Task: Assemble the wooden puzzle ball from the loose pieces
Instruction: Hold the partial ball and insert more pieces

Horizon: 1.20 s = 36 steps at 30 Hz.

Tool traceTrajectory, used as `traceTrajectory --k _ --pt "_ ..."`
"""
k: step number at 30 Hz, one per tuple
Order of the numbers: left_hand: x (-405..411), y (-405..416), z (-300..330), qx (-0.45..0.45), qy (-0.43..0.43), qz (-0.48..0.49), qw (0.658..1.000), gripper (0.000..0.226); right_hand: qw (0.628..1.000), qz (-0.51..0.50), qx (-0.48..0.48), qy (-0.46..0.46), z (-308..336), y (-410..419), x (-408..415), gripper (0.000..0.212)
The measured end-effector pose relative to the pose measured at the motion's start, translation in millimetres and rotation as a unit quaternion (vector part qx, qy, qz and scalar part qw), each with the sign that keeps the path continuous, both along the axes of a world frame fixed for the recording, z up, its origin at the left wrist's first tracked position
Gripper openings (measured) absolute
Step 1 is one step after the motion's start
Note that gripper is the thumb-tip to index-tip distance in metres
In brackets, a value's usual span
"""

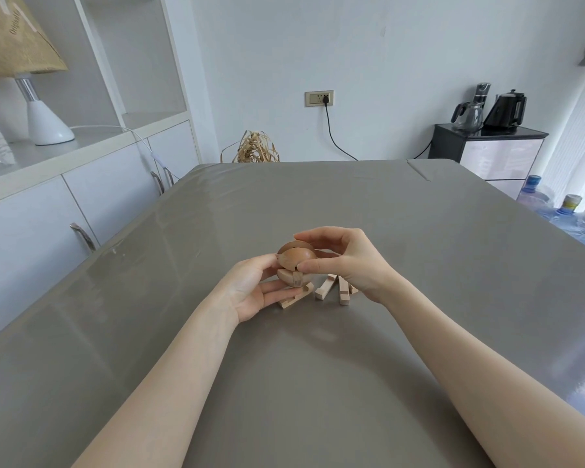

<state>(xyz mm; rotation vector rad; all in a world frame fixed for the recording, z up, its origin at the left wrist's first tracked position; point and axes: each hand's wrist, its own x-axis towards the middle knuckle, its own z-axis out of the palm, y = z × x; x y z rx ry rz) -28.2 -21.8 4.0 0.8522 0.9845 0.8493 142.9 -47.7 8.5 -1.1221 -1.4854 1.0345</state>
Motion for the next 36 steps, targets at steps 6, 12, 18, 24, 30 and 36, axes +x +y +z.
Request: traceTrajectory --k 6,12,18,24,30,36 --pt "0.2 -2.1 1.9 -0.001 0.006 -0.002 1.0 0.019 1.0 0.0 -0.007 -0.009 1.4 -0.7 0.1 0.04" --pt "0.9 -4.8 5.1 0.001 0.003 0.004 1.0 0.021 0.999 -0.003 -0.001 -0.032 1.5 -1.8 -0.9 0.038" --pt "0.0 -3.7 4.3 0.0 0.002 0.003 1.0 0.022 0.999 0.0 0.002 -0.034 0.9 -1.7 -0.6 0.038" --pt "-0.3 -2.3 3.2 -0.005 -0.008 0.005 1.0 0.02 1.0 0.006 -0.009 -0.026 -0.8 -1.2 0.7 0.04" --pt "-1.3 -1.0 2.7 -0.018 -0.032 0.011 0.999 0.027 1.0 0.007 -0.015 -0.018 -2.6 -0.3 1.8 0.041" --pt "-0.5 -1.8 3.3 0.035 0.008 -0.015 0.999 0.027 1.0 -0.006 -0.003 -0.025 -4.7 -0.3 -1.5 0.041"
